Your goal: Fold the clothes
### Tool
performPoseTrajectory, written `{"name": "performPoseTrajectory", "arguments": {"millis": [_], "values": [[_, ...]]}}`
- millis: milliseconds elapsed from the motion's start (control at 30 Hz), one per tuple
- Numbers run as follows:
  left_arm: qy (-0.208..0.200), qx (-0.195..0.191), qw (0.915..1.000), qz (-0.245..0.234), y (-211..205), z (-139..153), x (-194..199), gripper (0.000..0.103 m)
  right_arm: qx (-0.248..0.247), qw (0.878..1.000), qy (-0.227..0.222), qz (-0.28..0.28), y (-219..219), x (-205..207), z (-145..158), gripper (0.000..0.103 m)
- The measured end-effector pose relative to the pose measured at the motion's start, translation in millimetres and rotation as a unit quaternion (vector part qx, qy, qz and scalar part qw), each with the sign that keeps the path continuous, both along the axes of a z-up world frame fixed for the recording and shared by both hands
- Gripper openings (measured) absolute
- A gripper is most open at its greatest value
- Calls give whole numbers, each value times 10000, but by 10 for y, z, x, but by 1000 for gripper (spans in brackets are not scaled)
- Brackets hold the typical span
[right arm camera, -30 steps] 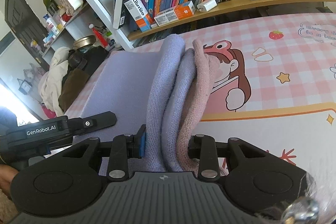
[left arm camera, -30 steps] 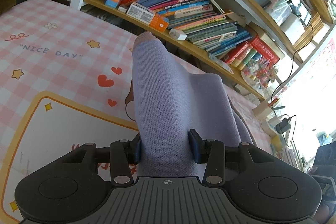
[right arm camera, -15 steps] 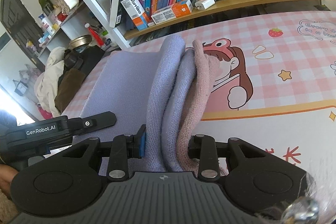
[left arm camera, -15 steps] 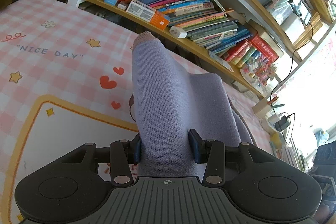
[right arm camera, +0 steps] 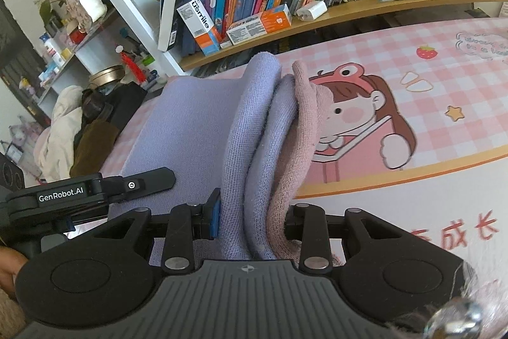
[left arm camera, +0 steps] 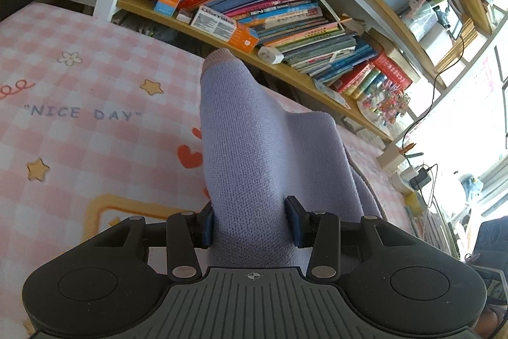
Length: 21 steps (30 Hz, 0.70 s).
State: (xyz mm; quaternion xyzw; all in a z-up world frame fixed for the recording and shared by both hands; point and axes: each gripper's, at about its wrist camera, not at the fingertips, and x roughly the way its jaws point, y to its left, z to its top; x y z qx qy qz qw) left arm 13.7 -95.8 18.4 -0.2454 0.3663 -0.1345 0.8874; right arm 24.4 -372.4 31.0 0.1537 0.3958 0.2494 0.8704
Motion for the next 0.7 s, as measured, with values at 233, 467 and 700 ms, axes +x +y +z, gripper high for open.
{"name": "performPoseTrajectory", "arguments": {"millis": [233,467,700], "values": [[-14,-13,9998,-188,389,-2,105,42,-23,9998,-14,-190,391,0,-8,30],[55,-98,9994,-317,779,-35,236,42,-43,9997,12,-245,777,42,-68,30],[57,-313,9992,-236,1134,-74,527,42,-137,9998,-2,-118,1142,356,-75,30]]}}
